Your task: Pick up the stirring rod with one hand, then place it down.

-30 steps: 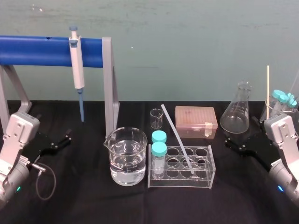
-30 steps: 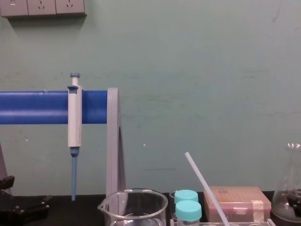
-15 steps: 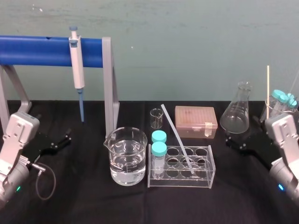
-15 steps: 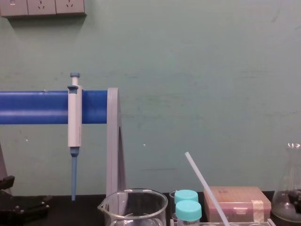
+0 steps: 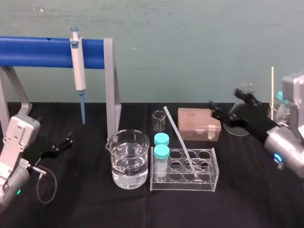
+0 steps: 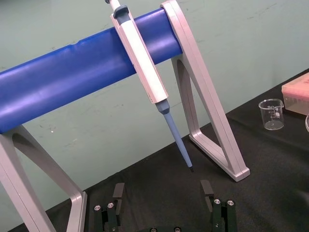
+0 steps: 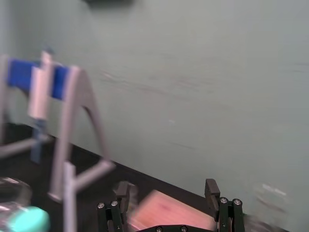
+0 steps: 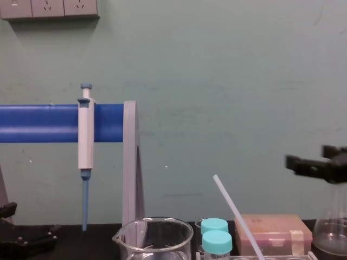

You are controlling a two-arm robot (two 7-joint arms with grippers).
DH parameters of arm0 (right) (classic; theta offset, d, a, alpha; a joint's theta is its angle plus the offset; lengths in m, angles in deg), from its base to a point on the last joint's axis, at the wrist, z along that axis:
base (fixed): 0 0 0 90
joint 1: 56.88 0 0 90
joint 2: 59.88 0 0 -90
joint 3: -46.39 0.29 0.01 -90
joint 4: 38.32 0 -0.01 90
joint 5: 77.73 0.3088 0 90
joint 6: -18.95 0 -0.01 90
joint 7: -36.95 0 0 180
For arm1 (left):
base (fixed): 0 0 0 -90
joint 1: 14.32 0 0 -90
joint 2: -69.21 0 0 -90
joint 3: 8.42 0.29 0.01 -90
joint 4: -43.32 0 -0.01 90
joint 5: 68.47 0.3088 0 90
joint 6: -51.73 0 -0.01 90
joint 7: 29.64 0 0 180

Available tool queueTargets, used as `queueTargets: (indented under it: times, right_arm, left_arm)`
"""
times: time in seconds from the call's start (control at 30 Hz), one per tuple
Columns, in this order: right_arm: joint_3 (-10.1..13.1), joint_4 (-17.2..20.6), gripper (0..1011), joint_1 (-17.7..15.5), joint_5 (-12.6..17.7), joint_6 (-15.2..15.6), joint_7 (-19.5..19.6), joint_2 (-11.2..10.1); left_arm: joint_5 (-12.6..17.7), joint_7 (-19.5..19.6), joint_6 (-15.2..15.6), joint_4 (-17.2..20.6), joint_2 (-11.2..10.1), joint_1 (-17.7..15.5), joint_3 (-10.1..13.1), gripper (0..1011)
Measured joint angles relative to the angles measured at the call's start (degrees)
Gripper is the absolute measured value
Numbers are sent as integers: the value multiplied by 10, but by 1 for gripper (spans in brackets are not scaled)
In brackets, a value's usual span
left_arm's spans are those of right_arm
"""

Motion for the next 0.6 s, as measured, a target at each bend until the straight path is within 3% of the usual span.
queueTargets:
  times: [0.23,0.37,0.6]
  right_arm:
    - [-14,-10,1003,47,51,75,-77,33]
    - [-37,-33,1003,82,51,108,-115,48]
    - [-77,-81,1003,131,39,155,-146,65]
  left_arm:
    - [0,0,0,0,0,0,0,1000]
    - [0,0,0,0,0,0,0,1000]
    - [0,0,0,0,0,0,0,1000]
